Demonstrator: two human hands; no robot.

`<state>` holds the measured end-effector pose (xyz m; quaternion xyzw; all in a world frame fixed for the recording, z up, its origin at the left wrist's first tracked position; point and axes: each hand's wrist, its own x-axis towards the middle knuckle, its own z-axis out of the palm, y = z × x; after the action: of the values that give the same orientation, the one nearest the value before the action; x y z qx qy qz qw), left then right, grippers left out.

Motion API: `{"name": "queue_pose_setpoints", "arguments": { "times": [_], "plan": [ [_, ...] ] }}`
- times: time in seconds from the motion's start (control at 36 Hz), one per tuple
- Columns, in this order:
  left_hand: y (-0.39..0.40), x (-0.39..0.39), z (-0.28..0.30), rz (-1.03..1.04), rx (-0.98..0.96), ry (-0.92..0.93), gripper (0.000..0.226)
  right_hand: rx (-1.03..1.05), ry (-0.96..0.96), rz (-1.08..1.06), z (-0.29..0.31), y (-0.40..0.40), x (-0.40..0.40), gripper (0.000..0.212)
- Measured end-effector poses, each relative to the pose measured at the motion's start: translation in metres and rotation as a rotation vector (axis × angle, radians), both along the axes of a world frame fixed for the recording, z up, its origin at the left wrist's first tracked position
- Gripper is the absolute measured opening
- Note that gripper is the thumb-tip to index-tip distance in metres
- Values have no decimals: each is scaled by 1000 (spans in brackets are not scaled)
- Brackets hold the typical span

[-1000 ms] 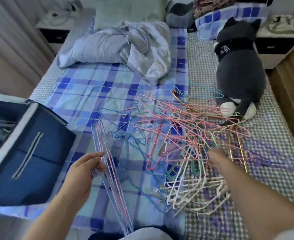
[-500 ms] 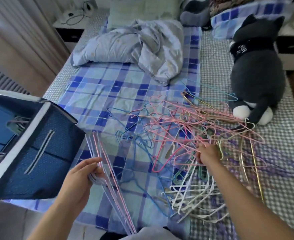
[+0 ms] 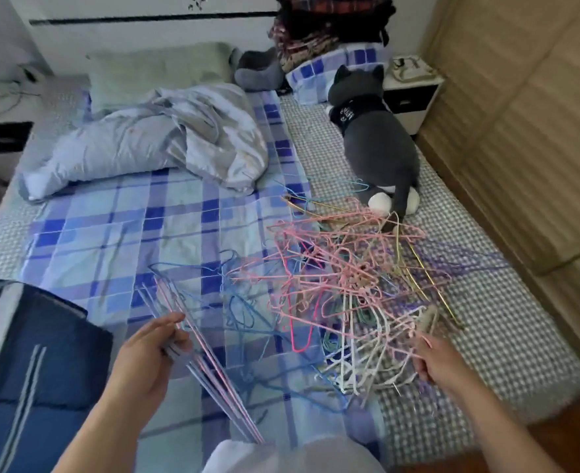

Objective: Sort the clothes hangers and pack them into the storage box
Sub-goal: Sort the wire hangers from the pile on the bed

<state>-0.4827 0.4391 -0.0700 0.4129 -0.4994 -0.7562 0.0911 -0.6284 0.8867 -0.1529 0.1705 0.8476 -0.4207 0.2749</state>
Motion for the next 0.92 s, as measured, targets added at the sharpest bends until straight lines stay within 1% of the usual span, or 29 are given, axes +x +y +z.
{"name": "queue_pose_setpoints", "arguments": {
  "times": [0.06, 0.11, 0.17, 0.19, 0.22, 0.28, 0.33, 0.36, 0.42, 0.5, 0.56, 0.61, 0.64, 0.69, 0.72, 0.78, 0.83, 0.92],
  "plan": [
    [-5, -2, -5, -35, -2, -12, 19, 207, -147, 52, -34, 13, 19, 25],
    [-6, 0, -10, -57, -24, -25, 20, 395, -301, 186, -61, 16, 41, 37],
    [-5, 5, -12, -72, -33, -35, 20, 548, -365, 377, -71, 12, 54, 43],
    [-5, 8, -13, -72, -37, -37, 20, 601, -378, 424, -65, 1, 56, 44],
    [-5, 12, -12, -73, -45, -48, 20, 627, -346, 408, -59, -11, 56, 44],
    [-2, 17, -12, -77, -61, -73, 21, 651, -147, 343, -46, -36, 45, 37],
    [-1, 21, -11, -63, -63, -87, 22, 571, 45, 298, -37, -56, 19, 32],
    [-1, 21, -11, -54, -60, -95, 23, 538, 84, 285, -34, -64, 4, 28],
    [0, 23, -11, -15, -52, -101, 23, 483, 95, 286, -30, -80, -23, 16],
    [6, 26, -10, 39, -57, -111, 24, 439, 93, 380, -27, -104, -44, 25],
    [13, 30, -8, 63, -60, -120, 25, 470, 116, 506, -33, -123, -48, 27],
    [20, 35, -6, 76, -58, -139, 25, 545, 144, 650, -46, -140, -45, 19],
    [22, 39, -6, 86, -54, -147, 25, 589, 196, 725, -55, -147, -43, 19],
    [26, 46, -4, 106, -36, -152, 23, 660, 331, 904, -71, -157, -37, 43],
    [28, 49, -3, 125, -33, -159, 23, 670, 367, 976, -79, -163, -37, 55],
    [30, 54, -1, 153, -34, -170, 22, 699, 337, 1052, -94, -173, -43, 71],
    [32, 59, 1, 172, -44, -175, 23, 755, 258, 1066, -108, -181, -51, 76],
    [34, 65, 2, 192, -52, -183, 22, 834, 188, 1056, -115, -187, -65, 74]
  ]
}}
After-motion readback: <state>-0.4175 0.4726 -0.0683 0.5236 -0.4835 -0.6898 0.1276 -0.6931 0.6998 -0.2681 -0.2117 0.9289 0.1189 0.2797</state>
